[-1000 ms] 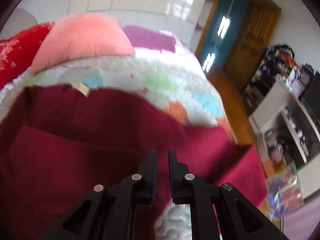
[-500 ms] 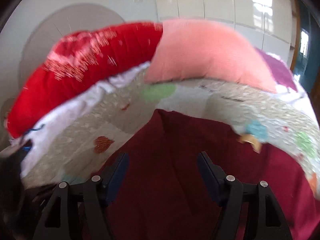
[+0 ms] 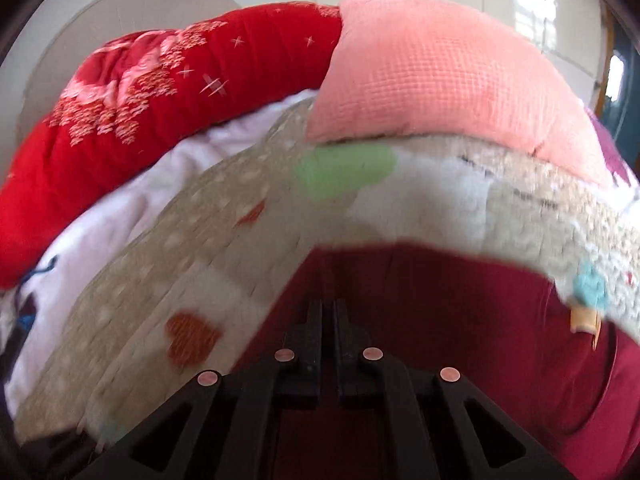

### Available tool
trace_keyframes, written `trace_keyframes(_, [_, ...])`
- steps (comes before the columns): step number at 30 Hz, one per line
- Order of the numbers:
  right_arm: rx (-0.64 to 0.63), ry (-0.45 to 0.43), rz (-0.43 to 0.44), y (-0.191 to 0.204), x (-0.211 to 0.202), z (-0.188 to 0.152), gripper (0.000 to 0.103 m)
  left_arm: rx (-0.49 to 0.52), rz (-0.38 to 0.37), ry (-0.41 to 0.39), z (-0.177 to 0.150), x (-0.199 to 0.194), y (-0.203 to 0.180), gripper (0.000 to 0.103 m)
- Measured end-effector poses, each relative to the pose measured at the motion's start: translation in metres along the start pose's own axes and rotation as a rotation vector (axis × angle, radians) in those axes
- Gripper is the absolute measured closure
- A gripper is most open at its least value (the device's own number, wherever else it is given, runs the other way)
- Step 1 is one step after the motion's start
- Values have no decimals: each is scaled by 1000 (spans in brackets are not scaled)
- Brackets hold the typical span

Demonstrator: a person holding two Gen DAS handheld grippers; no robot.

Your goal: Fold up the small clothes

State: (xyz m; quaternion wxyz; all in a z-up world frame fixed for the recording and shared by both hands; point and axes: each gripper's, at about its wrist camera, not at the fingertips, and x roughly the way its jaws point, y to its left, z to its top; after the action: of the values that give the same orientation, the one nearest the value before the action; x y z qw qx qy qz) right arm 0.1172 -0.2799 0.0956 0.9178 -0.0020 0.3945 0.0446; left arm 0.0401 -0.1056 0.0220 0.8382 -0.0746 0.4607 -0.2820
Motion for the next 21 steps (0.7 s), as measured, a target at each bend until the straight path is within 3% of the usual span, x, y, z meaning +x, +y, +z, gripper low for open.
trace_keyframes(1, [-1,-10,15,-4,-15,-6,94,0,2,2,0,1,0,48])
trace_keyframes(2, [-2,-33,30,-10,-38,-14,79,-1,2,3,-1,2,0,48])
trace_keyframes(3, [-2,-51,28,-16,-57,-22,55,-3,2,2,0,3,1,47])
trace_keyframes(5, [-6,-100,-26,-39,-102,-45,33,-3,5,-1,0,3,0,47])
trace_keyframes(7, [-10,-114,-109,-63,-132,-64,31,1,13,-6,-1,3,-1,47])
trace_keyframes(11, [15,-15,-318,-128,-159,-107,31,15,26,-10,0,6,-3,45])
trace_keyframes(14, [96,17,-362,-160,-168,-132,31,18,30,-12,0,9,-3,43])
trace_keyframes(16, [121,39,-366,-170,-165,-145,32,20,32,-14,1,9,-3,43])
trace_keyframes(17, [113,56,-370,-170,-161,-150,45,19,30,-14,1,10,-2,43])
trace_keyframes(18, [94,76,-380,-168,-156,-153,76,17,28,-15,1,10,-1,43])
trace_keyframes(21, [12,67,-452,-155,-152,-157,98,15,26,-15,0,9,-2,43])
